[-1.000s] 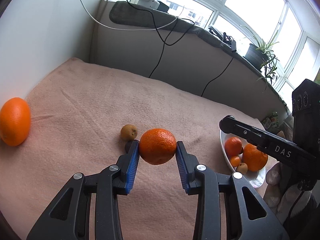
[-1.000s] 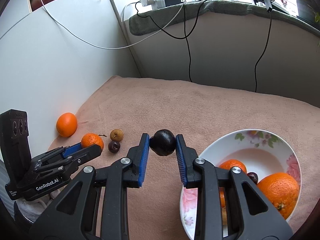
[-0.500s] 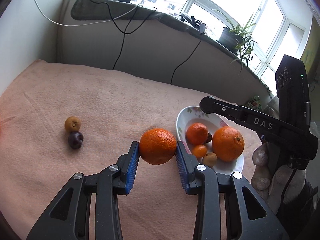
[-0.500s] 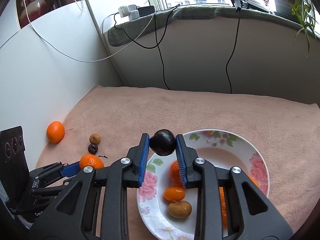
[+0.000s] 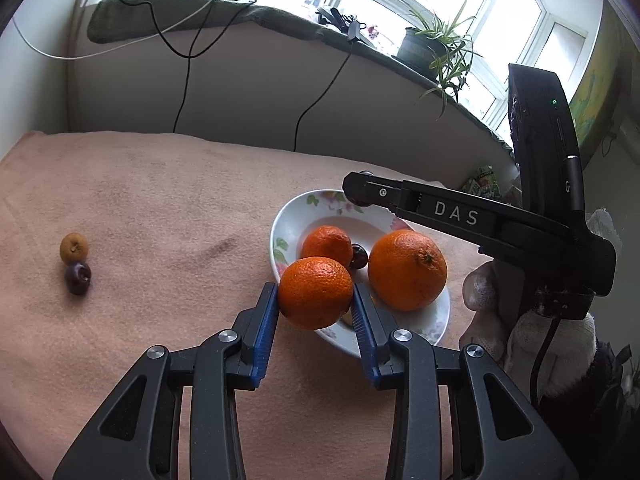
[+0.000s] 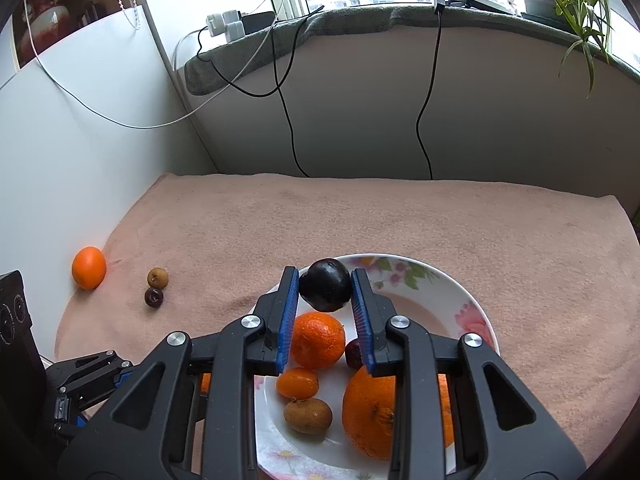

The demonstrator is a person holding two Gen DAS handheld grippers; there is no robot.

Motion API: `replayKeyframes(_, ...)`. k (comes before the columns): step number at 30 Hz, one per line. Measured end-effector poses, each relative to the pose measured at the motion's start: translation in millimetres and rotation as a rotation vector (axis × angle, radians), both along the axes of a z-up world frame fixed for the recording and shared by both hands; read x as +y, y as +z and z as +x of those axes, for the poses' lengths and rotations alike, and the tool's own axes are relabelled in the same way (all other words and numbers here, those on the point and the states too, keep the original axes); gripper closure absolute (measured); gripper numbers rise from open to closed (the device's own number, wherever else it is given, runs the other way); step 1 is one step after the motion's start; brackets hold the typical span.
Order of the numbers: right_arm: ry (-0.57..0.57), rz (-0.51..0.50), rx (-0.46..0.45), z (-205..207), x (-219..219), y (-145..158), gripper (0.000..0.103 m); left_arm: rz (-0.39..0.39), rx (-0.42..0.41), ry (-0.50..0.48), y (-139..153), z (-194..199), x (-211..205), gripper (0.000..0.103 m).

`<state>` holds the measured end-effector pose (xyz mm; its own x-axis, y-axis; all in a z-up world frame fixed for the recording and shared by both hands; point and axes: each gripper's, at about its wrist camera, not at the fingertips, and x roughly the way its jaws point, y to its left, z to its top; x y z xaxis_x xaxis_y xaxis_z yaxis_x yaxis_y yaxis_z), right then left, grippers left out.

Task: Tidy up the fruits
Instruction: 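Carry the orange and plum onto the plate and open both grippers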

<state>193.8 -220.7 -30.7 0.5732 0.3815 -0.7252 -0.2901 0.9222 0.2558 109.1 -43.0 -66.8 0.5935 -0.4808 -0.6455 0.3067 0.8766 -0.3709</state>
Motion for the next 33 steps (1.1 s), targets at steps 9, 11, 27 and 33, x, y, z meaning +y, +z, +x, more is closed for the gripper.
replayKeyframes(9,-0.01,-0.006,0.012,0.9,-4.4,-2.9,0.075,0.019,0.007,-0.028,-1.9,0.1,-13.7,0.068)
replayKeyframes(11,-0.016,-0.005,0.008,0.7,-5.5,-2.7,0.075,0.024,0.006,-0.03,-1.7,-0.4,-14.9,0.068)
replayKeyframes(27,-0.02,-0.012,-0.007,-1.2,-6.2,0.0,0.042,0.035,0.004,-0.043,-1.4,2.7,-25.4,0.051)
replayKeyframes(33,-0.013,-0.008,-0.029,-3.0,-6.0,6.6,0.028,0.028,0.002,-0.035,1.5,1.5,-24.8,0.035)
